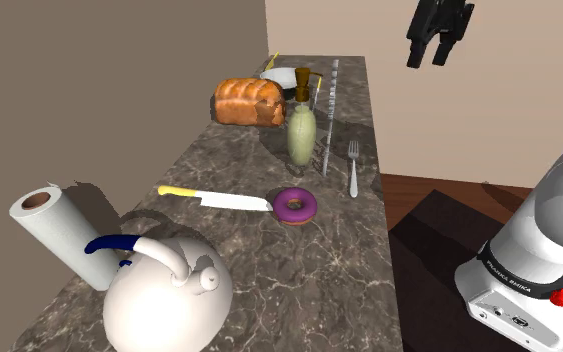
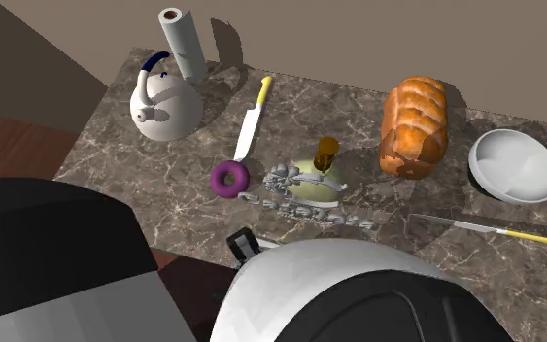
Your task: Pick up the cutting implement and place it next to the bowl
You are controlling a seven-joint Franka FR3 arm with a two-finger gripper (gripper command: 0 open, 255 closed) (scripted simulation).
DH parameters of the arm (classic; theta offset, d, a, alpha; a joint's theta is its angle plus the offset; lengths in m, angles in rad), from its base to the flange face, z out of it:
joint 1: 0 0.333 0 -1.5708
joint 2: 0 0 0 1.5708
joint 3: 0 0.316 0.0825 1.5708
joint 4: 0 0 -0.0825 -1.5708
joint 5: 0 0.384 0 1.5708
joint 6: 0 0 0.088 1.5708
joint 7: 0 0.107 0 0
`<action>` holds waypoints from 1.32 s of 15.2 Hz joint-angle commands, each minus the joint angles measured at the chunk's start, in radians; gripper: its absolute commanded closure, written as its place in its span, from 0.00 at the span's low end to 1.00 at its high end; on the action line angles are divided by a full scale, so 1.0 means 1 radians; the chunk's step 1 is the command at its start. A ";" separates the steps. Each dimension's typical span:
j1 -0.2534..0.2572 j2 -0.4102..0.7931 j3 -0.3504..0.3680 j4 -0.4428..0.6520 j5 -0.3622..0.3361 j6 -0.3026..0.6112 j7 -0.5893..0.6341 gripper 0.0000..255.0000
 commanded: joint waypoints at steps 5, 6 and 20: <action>0.041 0.089 0.065 0.003 0.011 0.099 0.003 0.00; 0.050 0.113 0.081 0.007 0.012 0.123 0.004 0.00; 0.151 0.507 0.302 0.150 -0.061 0.401 0.057 0.00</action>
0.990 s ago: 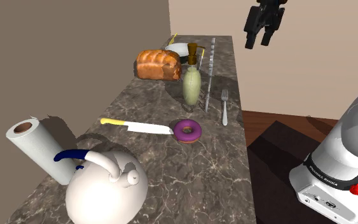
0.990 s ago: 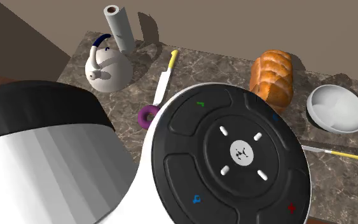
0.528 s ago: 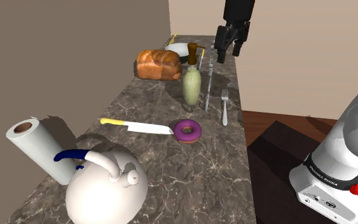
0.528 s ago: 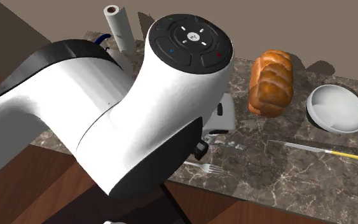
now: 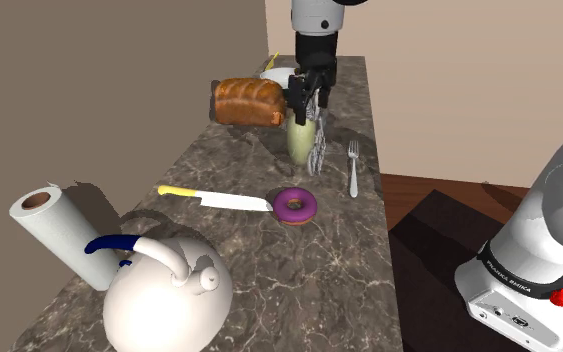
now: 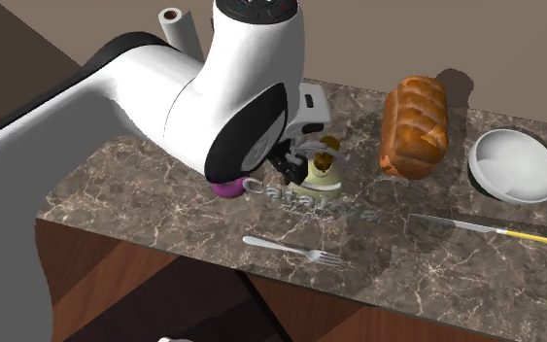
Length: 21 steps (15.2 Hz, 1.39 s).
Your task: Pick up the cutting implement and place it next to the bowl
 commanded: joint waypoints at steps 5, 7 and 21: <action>0.038 0.193 0.086 0.109 -0.093 0.078 0.051 0.00; 0.053 0.260 0.110 0.152 -0.135 0.097 0.072 0.00; 0.255 0.754 0.169 0.546 -0.467 0.099 0.192 0.00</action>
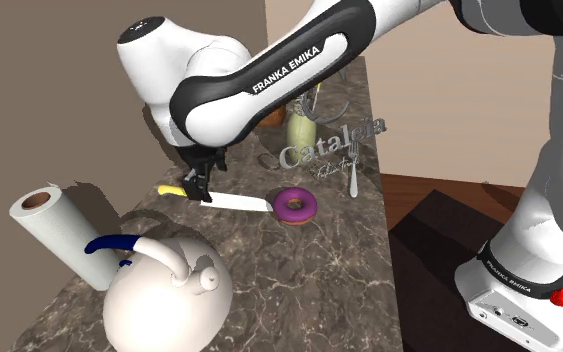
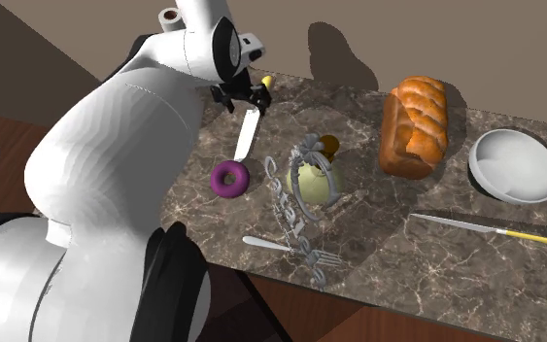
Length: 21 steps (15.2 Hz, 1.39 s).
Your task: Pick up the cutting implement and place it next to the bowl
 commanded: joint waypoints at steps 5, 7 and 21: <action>0.016 0.053 -0.010 -0.002 -0.036 0.047 0.017 0.00; 0.015 0.064 -0.015 -0.012 -0.043 0.067 0.021 0.00; 0.015 0.069 -0.016 -0.011 -0.045 0.070 0.022 1.00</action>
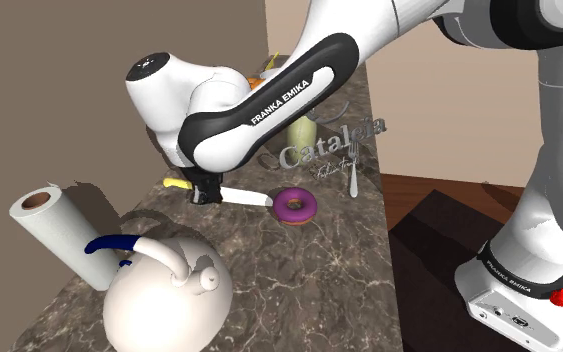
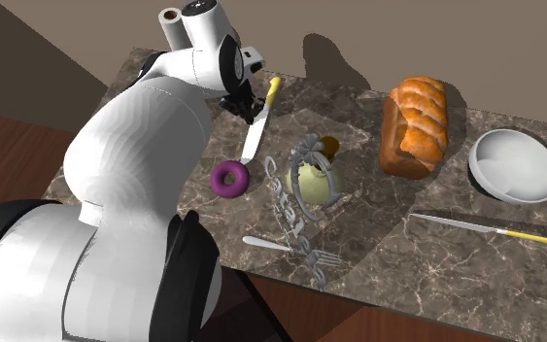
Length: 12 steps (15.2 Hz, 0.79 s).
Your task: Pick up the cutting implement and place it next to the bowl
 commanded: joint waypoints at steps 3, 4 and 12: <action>0.000 0.000 0.000 0.000 0.000 -0.001 0.000 1.00; 0.000 0.000 0.000 0.000 0.000 -0.001 0.000 1.00; -0.038 0.068 0.014 0.159 0.048 -0.072 -0.145 0.00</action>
